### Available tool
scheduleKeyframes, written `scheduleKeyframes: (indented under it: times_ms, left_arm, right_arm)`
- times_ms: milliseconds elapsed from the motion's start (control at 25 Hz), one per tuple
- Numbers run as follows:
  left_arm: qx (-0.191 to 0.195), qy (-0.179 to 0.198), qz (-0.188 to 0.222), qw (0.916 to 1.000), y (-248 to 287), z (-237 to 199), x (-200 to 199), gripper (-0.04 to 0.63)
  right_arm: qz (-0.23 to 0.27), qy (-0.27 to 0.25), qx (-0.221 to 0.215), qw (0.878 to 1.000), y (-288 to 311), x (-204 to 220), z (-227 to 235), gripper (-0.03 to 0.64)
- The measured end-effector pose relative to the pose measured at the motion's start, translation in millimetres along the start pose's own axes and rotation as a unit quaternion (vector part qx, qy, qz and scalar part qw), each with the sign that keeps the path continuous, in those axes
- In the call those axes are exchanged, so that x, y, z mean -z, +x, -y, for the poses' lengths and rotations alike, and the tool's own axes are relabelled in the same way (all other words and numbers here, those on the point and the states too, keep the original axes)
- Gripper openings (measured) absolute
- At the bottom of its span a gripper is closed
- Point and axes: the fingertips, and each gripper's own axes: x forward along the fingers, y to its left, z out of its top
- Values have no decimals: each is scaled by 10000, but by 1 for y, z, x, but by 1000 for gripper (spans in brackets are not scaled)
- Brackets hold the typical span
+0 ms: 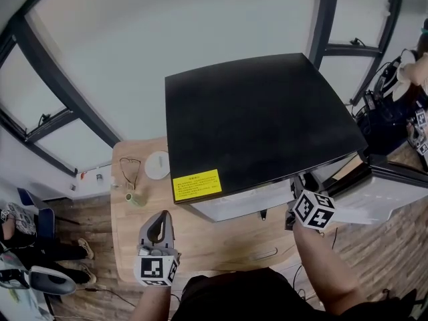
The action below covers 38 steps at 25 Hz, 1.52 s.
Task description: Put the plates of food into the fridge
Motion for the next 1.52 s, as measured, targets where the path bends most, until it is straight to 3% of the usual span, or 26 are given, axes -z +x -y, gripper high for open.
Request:
scheduleKeyframes:
  times_ms: [120, 200, 360, 840, 1080, 1320, 1520]
  left_arm:
    - [164, 208, -56, 9996, -3, 5, 0, 3]
    - [155, 154, 65, 9997, -10, 1, -2, 3]
    - [-91, -116, 344, 9993, -33, -20, -4, 3]
    - [-703, -97, 329, 9969, -135, -102, 17, 3]
    - [-1114, 81, 150, 9936, -213, -144, 41, 3]
    - [-1465, -312, 29, 9887, -281, -185, 85, 3]
    - [-1587, -489, -152, 9860, -324, -208, 117, 3]
  right_arm:
    - [167, 6, -241, 9996, -12, 0, -10, 193]
    - [206, -18, -335, 9992, -20, 4, -17, 193]
    - [189, 16, -583, 9981, -34, 16, -37, 193]
    - [-522, 144, -1274, 9904, -69, 111, -149, 192]
    - [-1142, -11, -2092, 9712, -91, 177, -238, 170]
    - [-1773, 108, -2824, 9427, -125, 250, -326, 156]
    - [-2381, 410, -2876, 9268, -150, 325, -364, 155]
